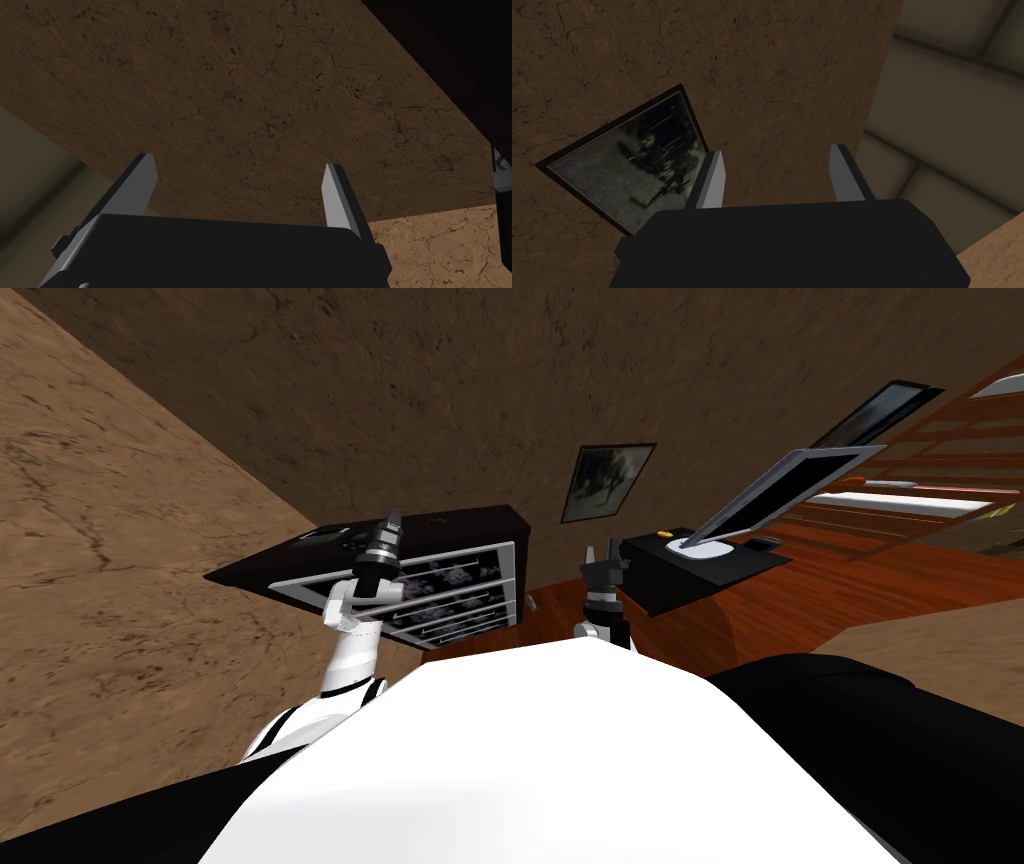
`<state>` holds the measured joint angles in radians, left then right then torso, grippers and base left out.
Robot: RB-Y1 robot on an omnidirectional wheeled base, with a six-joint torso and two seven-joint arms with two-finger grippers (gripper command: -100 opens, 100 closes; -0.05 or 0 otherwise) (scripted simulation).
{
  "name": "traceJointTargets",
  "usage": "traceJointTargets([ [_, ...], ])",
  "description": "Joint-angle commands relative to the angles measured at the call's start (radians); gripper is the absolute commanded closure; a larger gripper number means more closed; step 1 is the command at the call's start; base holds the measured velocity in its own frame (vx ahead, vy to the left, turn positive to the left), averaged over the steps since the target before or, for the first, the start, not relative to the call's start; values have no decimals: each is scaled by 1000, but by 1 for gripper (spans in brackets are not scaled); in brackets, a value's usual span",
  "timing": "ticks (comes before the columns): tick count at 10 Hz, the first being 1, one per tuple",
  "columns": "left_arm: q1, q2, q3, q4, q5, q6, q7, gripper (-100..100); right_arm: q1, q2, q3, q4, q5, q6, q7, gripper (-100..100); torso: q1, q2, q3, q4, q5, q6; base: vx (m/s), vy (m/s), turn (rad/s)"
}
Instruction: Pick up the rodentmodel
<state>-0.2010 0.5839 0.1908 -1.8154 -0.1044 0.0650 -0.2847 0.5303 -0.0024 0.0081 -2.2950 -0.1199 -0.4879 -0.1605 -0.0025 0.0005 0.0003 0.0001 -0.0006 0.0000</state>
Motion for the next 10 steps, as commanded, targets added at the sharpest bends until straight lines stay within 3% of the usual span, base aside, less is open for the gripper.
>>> traceJointTargets([
  [1, -45, 13, 8, 27, -4, 50, -5, -100, 0, 0, 0, 0, 0, 0, 0, 0, 0, 0, 0, 0, 0, 0, -9, -52, -70],
  [2, -45, 13, 8, 27, -4, 78, -5, -100, 0, 0, 0, 0, 0, 0, 0, 0, 0, 0, 0, 0, 0, -1, 1, -24, 20],
  [3, -90, 53, 27, 79, -7, 104, -10, -100, 0, 0, 0, 0, 0, 0, 0, 0, 1, 0, 0, 0, 0, -1, 1, -52, -126],
  [4, -117, 53, 27, 85, -7, 123, -10, -100, 0, 0, 0, 0, 0, 0, 0, 0, 0, -1, 0, 0, 0, 0, 0, -50, -91],
  [6, -118, 53, 27, 85, -7, 161, -10, -100, 0, 0, 0, 0, 0, 0, 0, 0, 1, 0, 0, 0, 0, -1, 2, -10, 7],
  [7, -167, 91, 45, 137, -10, 196, -15, -100, 0, 0, 0, 0, 0, 0, 0, 0, 3, 0, 0, 0, 1, -1, 1, -41, -184],
  [9, -190, 91, 45, 147, -10, 245, -15, -100, 0, 0, 0, 0, 0, 0, 0, 0, 0, 0, 0, 0, 0, -1, 4, -36, -19],
  [10, -229, 127, 64, 189, -12, 275, -20, -100, 0, 0, 0, 0, 0, 0, 0, 0, 1, 0, 0, 0, 0, -1, 3, -58, -145],
])
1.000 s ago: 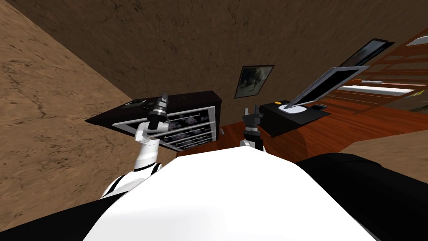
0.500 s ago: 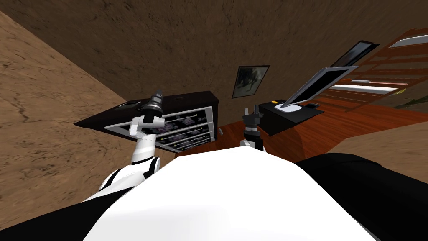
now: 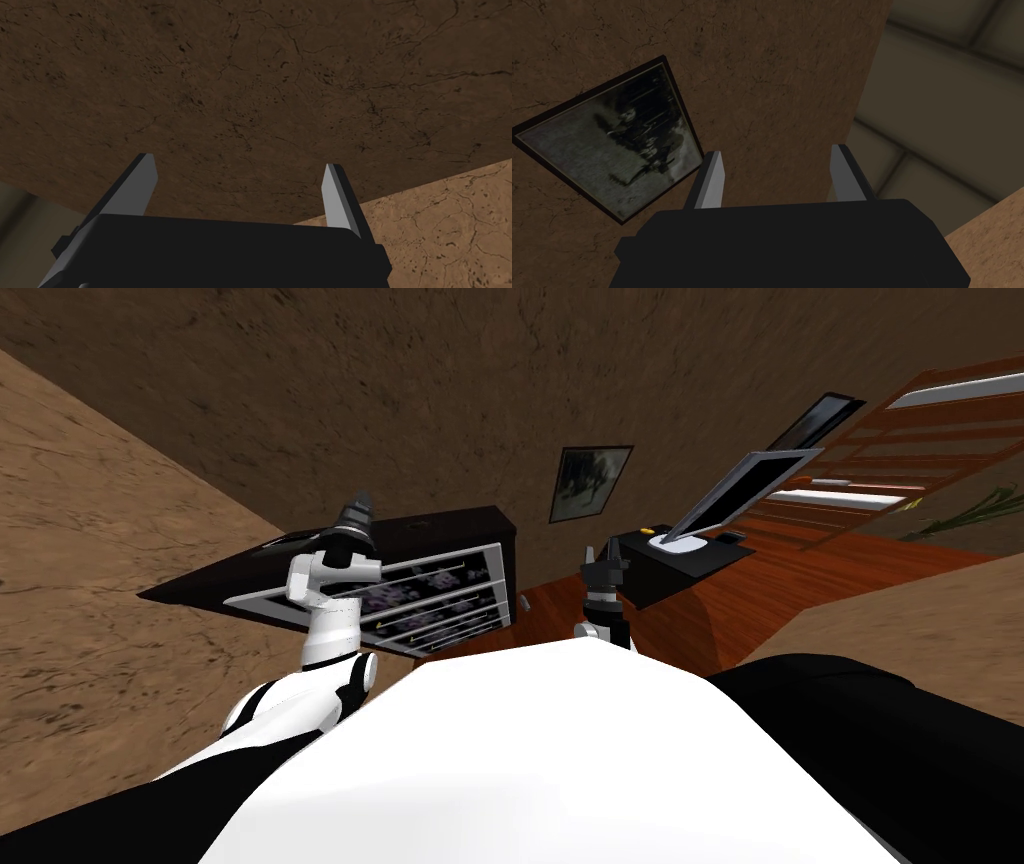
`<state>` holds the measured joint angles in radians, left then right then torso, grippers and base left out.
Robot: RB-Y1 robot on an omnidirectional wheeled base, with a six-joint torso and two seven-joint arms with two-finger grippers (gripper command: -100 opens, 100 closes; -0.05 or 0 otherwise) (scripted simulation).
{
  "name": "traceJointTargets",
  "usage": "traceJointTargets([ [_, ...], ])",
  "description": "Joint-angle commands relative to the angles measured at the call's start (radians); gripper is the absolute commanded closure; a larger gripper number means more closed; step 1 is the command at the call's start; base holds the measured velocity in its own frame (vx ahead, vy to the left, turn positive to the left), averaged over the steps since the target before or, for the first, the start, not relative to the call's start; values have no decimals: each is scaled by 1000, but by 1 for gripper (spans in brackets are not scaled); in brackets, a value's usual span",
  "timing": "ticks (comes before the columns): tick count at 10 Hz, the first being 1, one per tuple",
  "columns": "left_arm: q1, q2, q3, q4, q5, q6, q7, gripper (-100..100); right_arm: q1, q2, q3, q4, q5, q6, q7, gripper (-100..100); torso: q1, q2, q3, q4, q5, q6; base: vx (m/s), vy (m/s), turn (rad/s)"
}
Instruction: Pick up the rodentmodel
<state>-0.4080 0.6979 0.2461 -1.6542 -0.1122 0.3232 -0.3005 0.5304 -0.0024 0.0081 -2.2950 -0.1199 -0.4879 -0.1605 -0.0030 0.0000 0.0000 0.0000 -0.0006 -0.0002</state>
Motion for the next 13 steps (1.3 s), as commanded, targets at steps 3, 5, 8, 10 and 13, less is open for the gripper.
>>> traceJointTargets([
  [3, -100, 48, 27, 94, -7, 109, -8, -100, 0, 0, 0, 0, 0, 0, 0, 0, 2, 0, 0, 0, 1, -1, 9, -38, -63],
  [5, -125, 48, 27, 116, -7, 148, -8, -100, 0, 0, 0, 0, 0, 0, 0, 0, 1, -1, 0, 0, 0, 0, 12, -34, -61],
  [8, -194, 80, 45, 182, -9, 221, -13, -100, 0, 0, 0, 0, 0, 0, 0, 0, 2, -1, 0, 0, 0, 0, 15, -29, -74],
  [10, -194, 80, 45, 182, -9, 252, -13, -100, 0, 0, 0, 0, 0, 0, 0, 0, 2, 0, 0, 0, 1, -1, 4, -17, 6],
  [13, -260, 109, 63, 249, -11, 340, -16, -100, 0, 0, 0, 0, 0, 0, 0, 0, 1, -1, -1, 0, 0, -1, 19, -34, -80],
])
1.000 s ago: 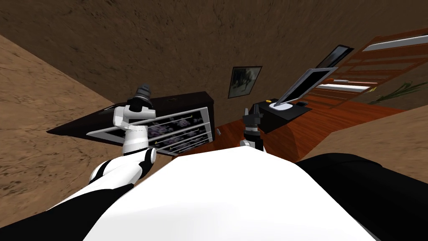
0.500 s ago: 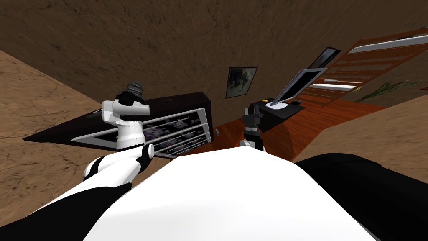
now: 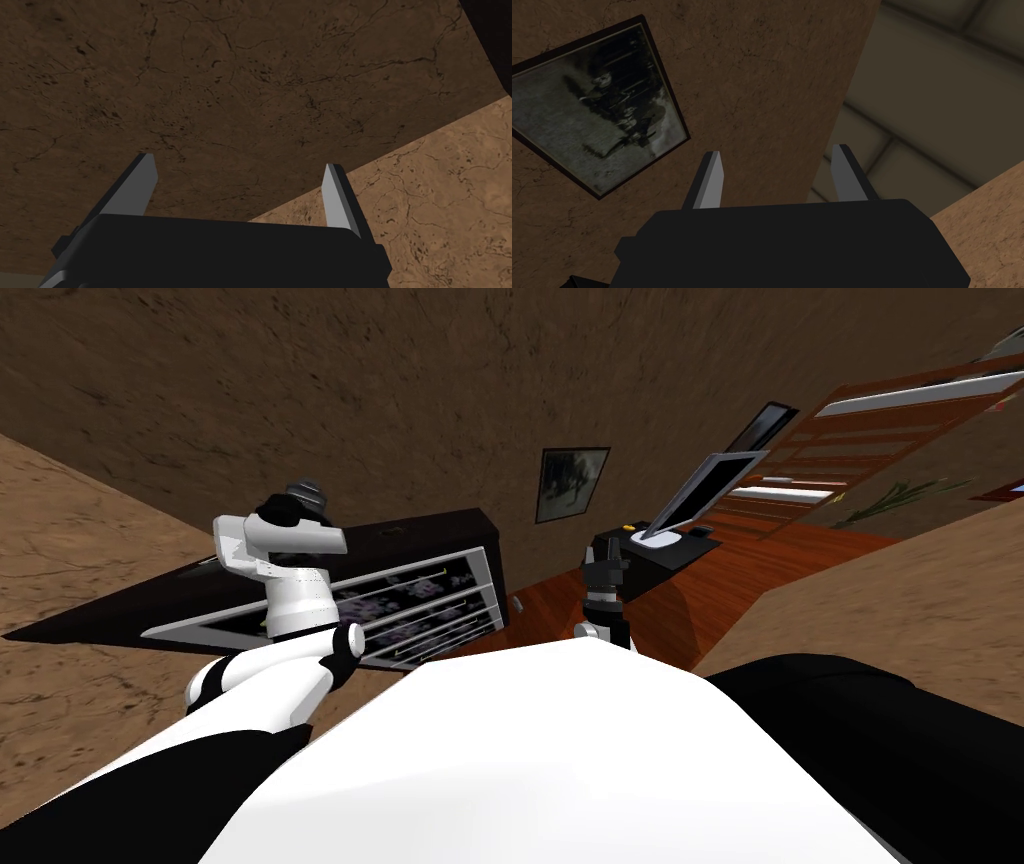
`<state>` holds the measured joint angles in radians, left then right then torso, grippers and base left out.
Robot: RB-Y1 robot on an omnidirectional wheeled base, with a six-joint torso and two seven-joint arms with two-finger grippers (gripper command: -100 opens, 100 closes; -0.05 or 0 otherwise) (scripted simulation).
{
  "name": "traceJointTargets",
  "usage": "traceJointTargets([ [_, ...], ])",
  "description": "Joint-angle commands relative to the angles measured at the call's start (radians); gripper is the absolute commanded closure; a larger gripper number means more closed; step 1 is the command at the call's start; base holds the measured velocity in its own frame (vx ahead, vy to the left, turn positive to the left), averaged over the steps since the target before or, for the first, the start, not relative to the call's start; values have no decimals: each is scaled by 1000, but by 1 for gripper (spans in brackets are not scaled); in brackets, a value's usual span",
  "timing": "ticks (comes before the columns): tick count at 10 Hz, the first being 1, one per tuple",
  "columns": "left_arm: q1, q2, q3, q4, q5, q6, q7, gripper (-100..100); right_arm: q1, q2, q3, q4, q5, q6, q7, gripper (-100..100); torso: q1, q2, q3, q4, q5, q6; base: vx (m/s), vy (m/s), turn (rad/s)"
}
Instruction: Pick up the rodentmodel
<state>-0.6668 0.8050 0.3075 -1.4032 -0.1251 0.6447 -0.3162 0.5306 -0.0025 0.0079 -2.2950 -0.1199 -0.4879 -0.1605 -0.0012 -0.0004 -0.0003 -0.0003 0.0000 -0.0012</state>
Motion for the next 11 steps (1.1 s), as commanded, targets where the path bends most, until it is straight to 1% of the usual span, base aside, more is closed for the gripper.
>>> traceJointTargets([
  [1, -50, 29, 19, 50, 1, 50, -4, -100, 0, 0, 0, 0, 0, 0, 0, 0, 0, 0, 0, 0, 0, 0, 31, -48, -137],
  [2, -66, 29, 19, 65, 1, 78, -4, -100, 0, 0, 0, 0, 0, 0, 0, 0, -1, -1, 0, 0, -1, 1, 34, -42, -76],
  [3, -66, 29, 19, 65, 1, 106, -4, -100, 0, 0, 0, 0, 0, 0, 0, 0, -1, -1, -1, 0, 0, 0, 14, -20, -5],
  [4, -111, 55, 36, 113, -1, 133, -6, -100, 0, 0, 0, 0, 0, 0, 0, 0, 0, 0, 0, 0, 0, 0, 26, -34, -124],
  [5, -128, 55, 36, 131, -1, 161, -6, -100, 0, 0, 0, 0, 0, 0, 0, 0, 0, 0, 0, 0, 0, 0, 34, -34, -106],
  [6, -129, 55, 36, 131, -1, 191, -6, -100, 0, 0, 0, 0, 0, 0, 0, 0, -1, -1, -1, 0, 0, 0, 19, -21, -12],
  [7, -173, 79, 53, 176, -2, 219, -7, -100, 0, 0, 0, 0, 0, 0, 0, 0, 0, 0, 0, 0, 0, 0, 28, -51, -139],
  [8, -190, 79, 53, 196, -2, 248, -7, -100, 0, 0, 0, 0, 0, 0, 0, 0, -1, -1, 0, 0, 0, 0, 33, -39, -76],
  [9, -190, 79, 53, 196, -2, 273, -7, -100, 0, 0, 0, 0, 0, 0, 0, 0, -1, -1, -1, 0, 0, 0, 18, -14, 7],
  [10, -235, 102, 69, 242, -2, 301, -7, -100, 0, 0, 0, 0, 0, 0, 0, 0, 1, 0, 0, 0, 0, 0, 34, -31, -128],
  [11, -249, 102, 69, 258, -2, 331, -7, -100, 0, 0, 0, 0, 0, 0, 0, 0, 0, -1, 0, 0, 0, 0, 39, -27, -91],
])
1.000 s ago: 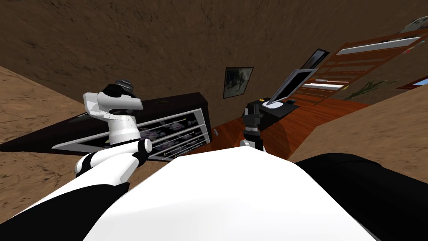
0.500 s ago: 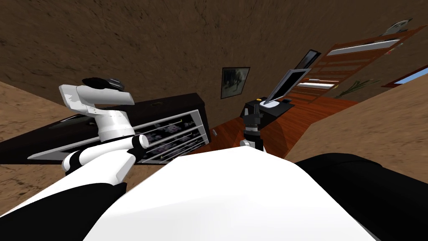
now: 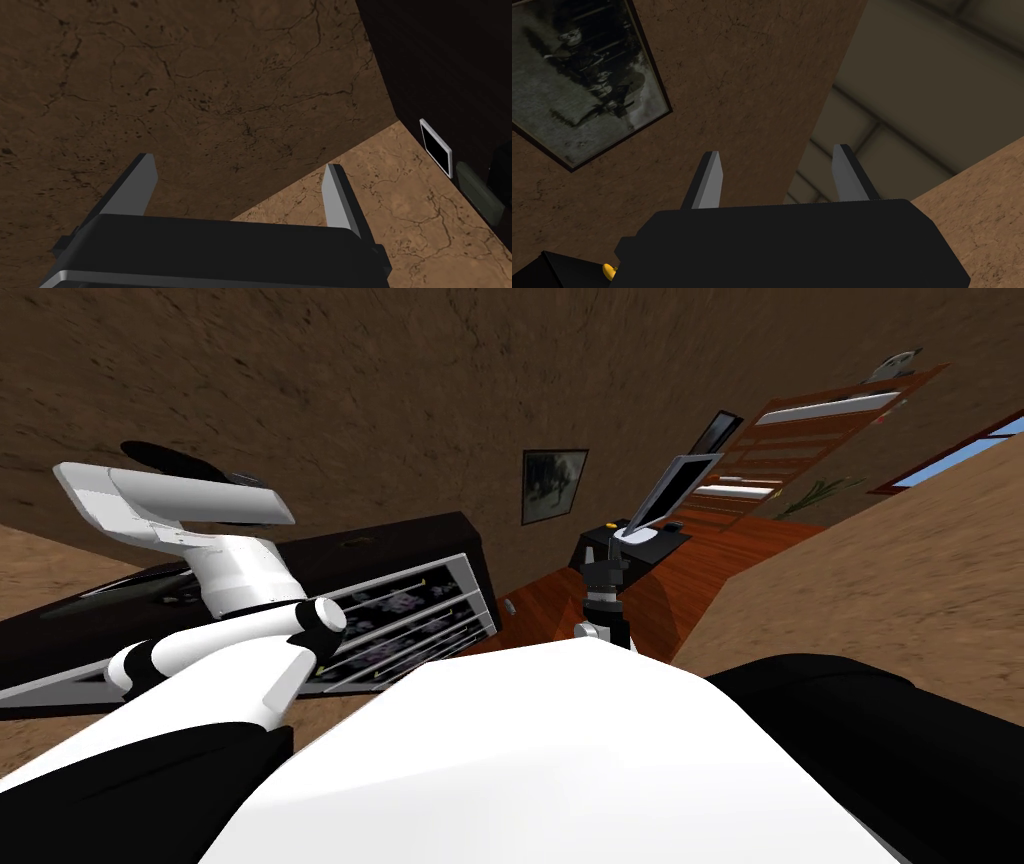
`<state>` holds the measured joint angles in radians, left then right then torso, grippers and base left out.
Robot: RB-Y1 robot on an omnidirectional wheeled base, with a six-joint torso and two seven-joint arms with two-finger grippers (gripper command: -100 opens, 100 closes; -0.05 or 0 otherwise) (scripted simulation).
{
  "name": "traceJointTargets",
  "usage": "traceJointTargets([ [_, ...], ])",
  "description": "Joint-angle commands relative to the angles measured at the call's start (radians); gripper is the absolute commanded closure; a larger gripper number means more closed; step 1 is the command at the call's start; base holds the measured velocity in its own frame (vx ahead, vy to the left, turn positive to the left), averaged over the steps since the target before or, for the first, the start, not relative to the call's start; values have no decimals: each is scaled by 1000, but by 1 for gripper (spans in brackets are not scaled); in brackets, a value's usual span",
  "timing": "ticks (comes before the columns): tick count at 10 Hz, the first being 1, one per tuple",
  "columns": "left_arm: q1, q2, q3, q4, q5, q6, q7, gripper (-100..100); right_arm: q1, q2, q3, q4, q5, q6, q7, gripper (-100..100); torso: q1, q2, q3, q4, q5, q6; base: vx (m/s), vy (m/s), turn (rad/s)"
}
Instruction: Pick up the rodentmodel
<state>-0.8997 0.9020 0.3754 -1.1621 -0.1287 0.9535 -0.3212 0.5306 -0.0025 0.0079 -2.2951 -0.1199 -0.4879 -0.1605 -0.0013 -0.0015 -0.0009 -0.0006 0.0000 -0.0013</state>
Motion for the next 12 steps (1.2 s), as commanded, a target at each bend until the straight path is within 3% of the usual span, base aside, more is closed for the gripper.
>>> traceJointTargets([
  [1, -17, 5, 1, 17, 1, 45, -2, -100, 0, 0, 0, 0, 0, 0, 0, 0, 0, 0, 0, 0, 0, 0, 19, -14, 7],
  [2, -59, 28, 17, 58, 1, 77, -1, -100, 0, 0, 0, 0, 0, 0, 0, 0, 1, 1, 1, 0, 0, 0, 28, -38, -138],
  [4, -73, 28, 17, 78, 1, 122, -1, -100, 0, 0, 0, 0, 0, 0, 0, 0, 0, 0, 0, 0, 0, 0, 25, -23, -27],
  [5, -120, 50, 33, 125, 1, 154, 1, -100, 0, 0, 0, 0, 0, 0, 0, 0, 1, 1, 1, 0, 0, 0, 34, -31, -101],
  [7, -126, 50, 33, 135, 1, 195, 1, -100, 0, 0, 0, 0, 0, 0, 0, 0, 0, 0, 0, 0, 0, 0, 25, -23, -40],
  [8, -173, 73, 47, 184, 1, 229, 4, -100, 0, 0, 0, 0, 0, 0, 0, 0, 1, 1, 1, 0, 0, 0, 30, -31, -106],
  [9, -176, 73, 47, 190, 1, 257, 4, -100, 0, 0, 0, 0, 0, 0, 0, 0, 0, 1, 1, 0, 0, 0, 34, -26, -60],
  [10, -219, 95, 61, 225, 1, 290, 9, -100, 0, 0, 0, 0, 0, 0, 0, 0, 0, 1, 0, 0, 0, 0, 42, -26, -103],
  [12, -222, 95, 61, 242, 1, 328, 9, -100, 0, 0, 0, 0, 0, 0, 0, 0, 0, 0, 0, 0, 0, 0, 25, -19, -18],
])
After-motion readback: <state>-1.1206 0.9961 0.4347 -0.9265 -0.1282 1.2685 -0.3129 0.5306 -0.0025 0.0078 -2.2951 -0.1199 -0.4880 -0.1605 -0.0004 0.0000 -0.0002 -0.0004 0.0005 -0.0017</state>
